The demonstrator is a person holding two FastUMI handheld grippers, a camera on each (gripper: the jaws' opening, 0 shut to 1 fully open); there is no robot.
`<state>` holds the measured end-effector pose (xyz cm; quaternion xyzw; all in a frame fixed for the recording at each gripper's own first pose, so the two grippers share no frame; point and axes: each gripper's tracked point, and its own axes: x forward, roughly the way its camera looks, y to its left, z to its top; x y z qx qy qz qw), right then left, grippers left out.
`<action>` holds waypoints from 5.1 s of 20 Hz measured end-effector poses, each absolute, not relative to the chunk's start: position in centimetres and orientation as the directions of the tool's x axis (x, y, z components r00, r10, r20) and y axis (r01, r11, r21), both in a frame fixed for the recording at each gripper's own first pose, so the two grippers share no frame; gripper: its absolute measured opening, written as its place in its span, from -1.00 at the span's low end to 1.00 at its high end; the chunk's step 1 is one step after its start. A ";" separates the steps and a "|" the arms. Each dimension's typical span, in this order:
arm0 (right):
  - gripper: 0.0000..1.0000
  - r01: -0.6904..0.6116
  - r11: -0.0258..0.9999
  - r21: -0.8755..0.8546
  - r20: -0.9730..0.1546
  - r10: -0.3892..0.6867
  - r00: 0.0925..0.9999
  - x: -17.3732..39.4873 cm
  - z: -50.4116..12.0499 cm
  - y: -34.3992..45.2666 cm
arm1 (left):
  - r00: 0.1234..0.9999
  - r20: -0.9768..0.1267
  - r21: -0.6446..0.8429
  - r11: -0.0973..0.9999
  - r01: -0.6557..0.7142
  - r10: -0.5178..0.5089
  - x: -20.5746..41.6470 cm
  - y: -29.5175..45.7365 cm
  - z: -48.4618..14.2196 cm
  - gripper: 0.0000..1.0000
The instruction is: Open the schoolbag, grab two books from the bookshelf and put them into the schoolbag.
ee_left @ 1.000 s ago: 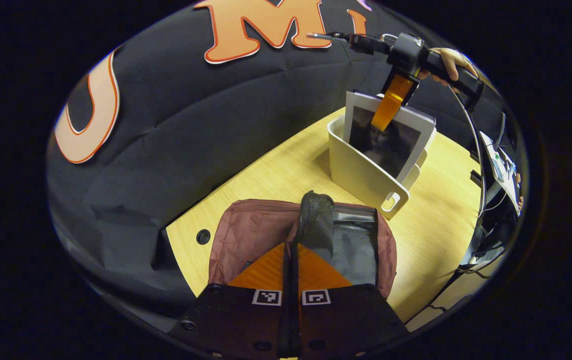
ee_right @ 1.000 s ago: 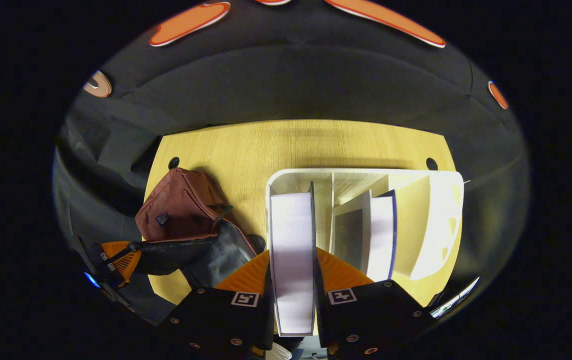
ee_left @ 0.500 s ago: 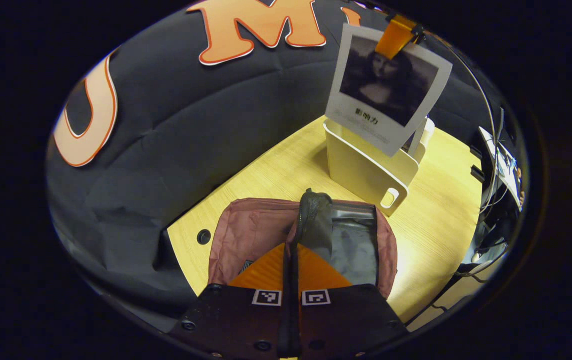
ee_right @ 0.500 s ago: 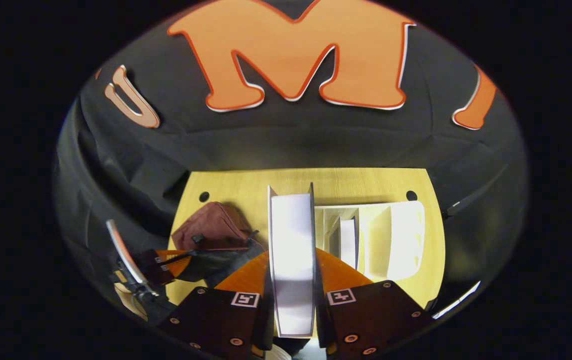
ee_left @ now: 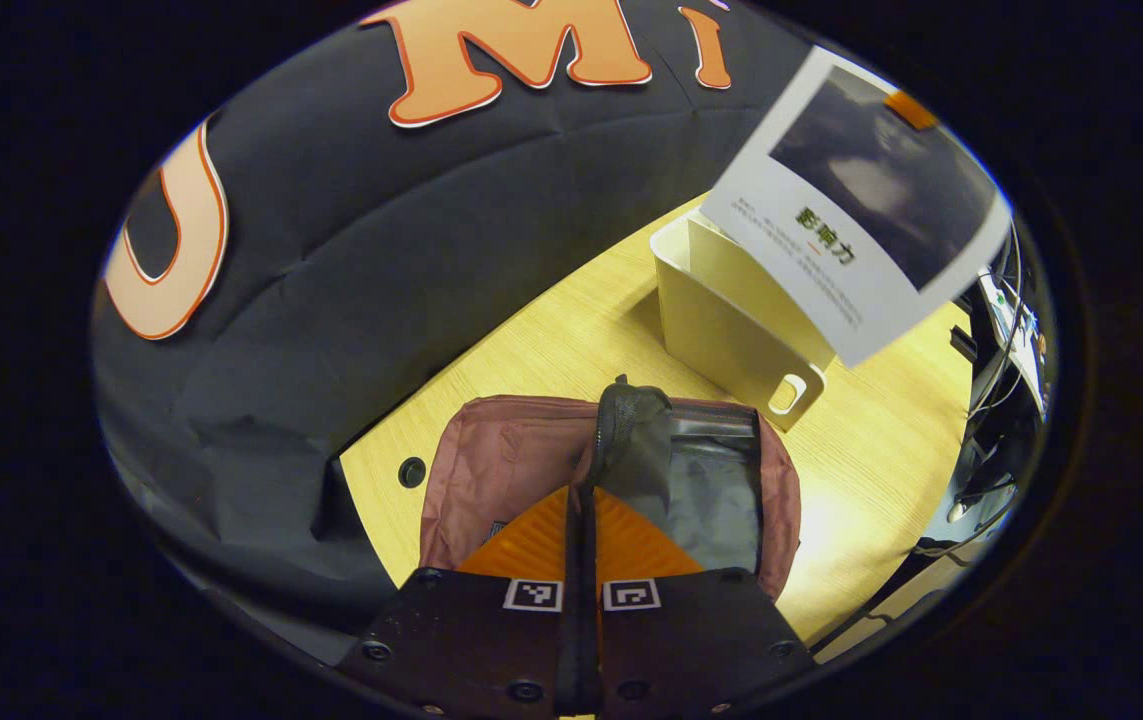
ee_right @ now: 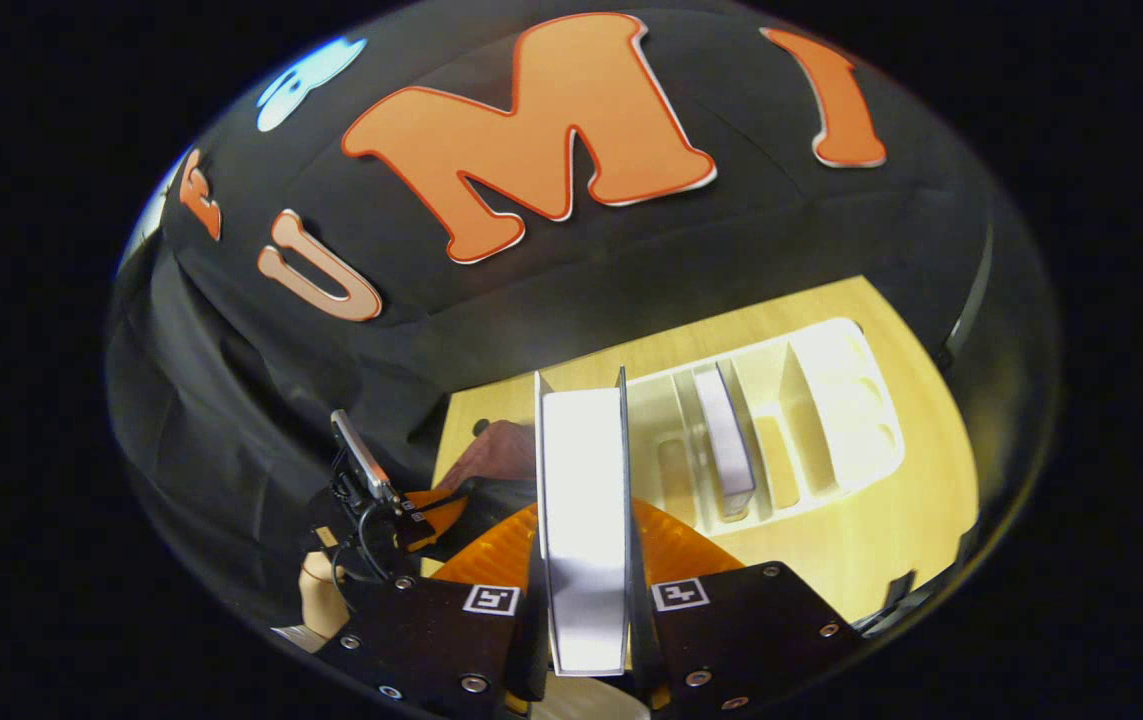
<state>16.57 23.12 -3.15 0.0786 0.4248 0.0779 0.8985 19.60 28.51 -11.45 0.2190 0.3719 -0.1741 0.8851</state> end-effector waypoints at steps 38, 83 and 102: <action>-0.33 0.295 0.681 0.670 -0.620 0.296 0.727 20.9 -33.7 35.1 | 0.651 -0.730 0.284 0.774 0.566 -0.209 17.2 22.7 -8.3 -0.99; 0.96 -0.091 0.951 -0.296 -0.733 -0.165 0.660 25.3 -9.5 15.1 | 0.624 -0.755 0.211 0.828 0.520 -0.200 16.4 24.7 -10.9 -0.98; -0.26 -0.149 0.926 -0.346 -0.908 -0.291 0.300 30.5 -19.8 12.3 | 0.619 -0.760 0.166 0.862 0.478 -0.197 16.7 26.3 -11.5 -0.98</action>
